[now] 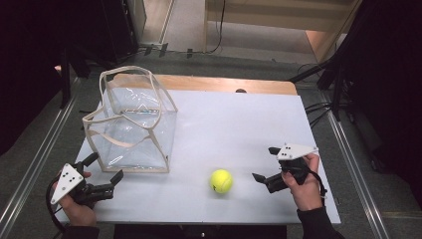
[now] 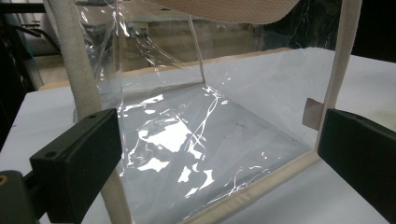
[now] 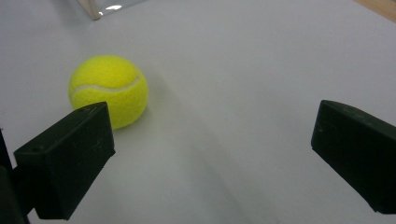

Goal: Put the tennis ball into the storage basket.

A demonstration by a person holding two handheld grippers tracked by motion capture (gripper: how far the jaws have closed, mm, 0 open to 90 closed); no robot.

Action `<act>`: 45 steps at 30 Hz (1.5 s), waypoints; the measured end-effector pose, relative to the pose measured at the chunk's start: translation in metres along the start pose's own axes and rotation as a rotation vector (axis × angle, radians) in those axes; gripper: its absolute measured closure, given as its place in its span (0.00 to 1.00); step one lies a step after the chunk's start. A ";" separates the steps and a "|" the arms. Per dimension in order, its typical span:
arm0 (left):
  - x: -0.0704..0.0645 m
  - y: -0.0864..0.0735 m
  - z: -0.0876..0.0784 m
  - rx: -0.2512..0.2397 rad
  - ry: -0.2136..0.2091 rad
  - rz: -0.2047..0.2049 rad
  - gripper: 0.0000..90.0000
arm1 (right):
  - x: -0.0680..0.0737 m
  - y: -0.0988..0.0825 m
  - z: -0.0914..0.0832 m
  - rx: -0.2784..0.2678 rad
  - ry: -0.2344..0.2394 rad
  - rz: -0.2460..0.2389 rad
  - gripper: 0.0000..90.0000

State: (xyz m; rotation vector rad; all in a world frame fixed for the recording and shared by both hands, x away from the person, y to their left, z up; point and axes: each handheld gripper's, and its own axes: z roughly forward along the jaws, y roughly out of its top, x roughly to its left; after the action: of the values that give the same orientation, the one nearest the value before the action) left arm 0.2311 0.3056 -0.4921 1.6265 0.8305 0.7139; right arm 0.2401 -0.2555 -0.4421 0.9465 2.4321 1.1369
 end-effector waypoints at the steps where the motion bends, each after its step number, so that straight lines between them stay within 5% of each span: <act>1: 0.000 0.000 0.000 0.000 0.000 0.000 0.00 | 0.001 0.001 0.001 0.005 0.005 -0.001 0.00; 45: 0.000 0.000 0.000 -0.006 -0.004 -0.005 0.00 | 0.051 0.047 0.060 0.216 0.150 -0.201 0.00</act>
State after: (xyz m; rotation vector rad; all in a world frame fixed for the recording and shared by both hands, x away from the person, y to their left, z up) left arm 0.2311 0.3060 -0.4920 1.6192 0.8292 0.7088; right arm 0.2535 -0.1646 -0.4441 0.6742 2.7420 0.9201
